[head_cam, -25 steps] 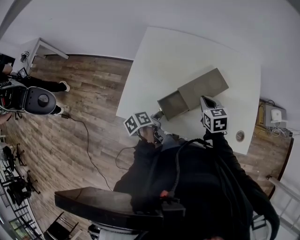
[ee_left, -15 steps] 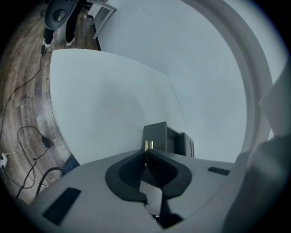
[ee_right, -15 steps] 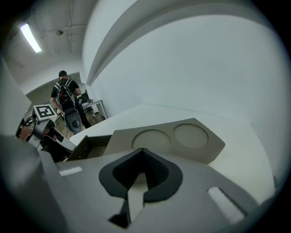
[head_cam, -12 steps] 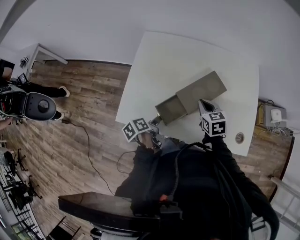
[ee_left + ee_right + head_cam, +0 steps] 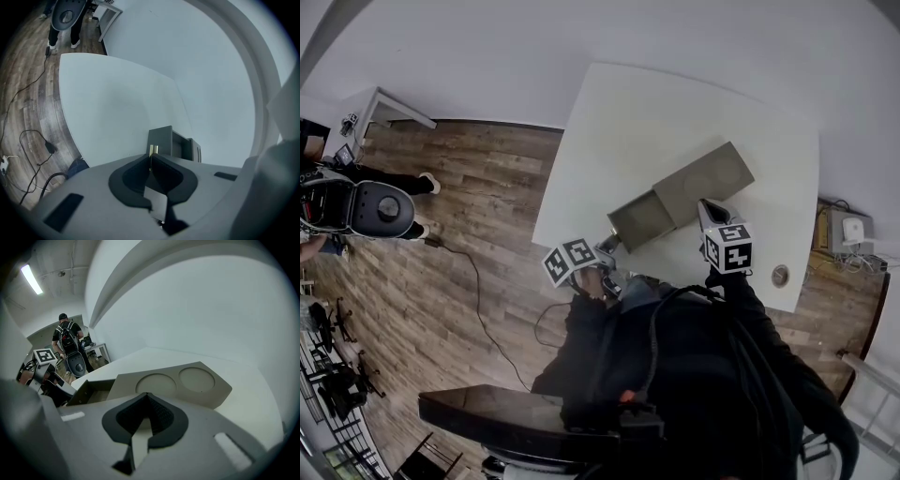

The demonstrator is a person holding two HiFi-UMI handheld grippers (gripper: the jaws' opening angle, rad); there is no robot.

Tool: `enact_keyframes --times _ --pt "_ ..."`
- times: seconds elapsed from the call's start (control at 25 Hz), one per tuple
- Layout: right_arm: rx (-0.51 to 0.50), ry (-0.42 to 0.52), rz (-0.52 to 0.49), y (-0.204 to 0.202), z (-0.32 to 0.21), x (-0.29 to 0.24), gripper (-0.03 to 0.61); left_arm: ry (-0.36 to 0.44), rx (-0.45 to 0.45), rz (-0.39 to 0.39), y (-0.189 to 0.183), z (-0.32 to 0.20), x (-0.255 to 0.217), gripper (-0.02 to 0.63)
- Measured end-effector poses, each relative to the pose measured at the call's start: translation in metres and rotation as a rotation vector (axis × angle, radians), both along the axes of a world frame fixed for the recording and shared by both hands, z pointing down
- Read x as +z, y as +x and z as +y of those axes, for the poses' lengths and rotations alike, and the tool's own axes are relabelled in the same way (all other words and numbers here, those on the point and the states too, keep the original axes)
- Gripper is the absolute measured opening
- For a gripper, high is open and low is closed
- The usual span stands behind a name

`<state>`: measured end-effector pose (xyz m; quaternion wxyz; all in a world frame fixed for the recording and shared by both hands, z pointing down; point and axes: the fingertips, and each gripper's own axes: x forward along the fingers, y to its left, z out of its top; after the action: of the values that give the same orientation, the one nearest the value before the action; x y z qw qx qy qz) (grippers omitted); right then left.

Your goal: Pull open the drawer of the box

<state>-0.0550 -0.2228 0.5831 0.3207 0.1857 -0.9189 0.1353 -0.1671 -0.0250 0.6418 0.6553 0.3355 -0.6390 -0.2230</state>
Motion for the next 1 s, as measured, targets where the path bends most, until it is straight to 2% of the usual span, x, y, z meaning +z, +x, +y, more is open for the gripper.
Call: enact_keyframes --times 1.0 --pt "0.014 0.002 0.005 0.0012 -0.0017 0.0009 -0.006 -0.006 0.015 0.01 -0.0006 0.0032 0.0017 0.021"
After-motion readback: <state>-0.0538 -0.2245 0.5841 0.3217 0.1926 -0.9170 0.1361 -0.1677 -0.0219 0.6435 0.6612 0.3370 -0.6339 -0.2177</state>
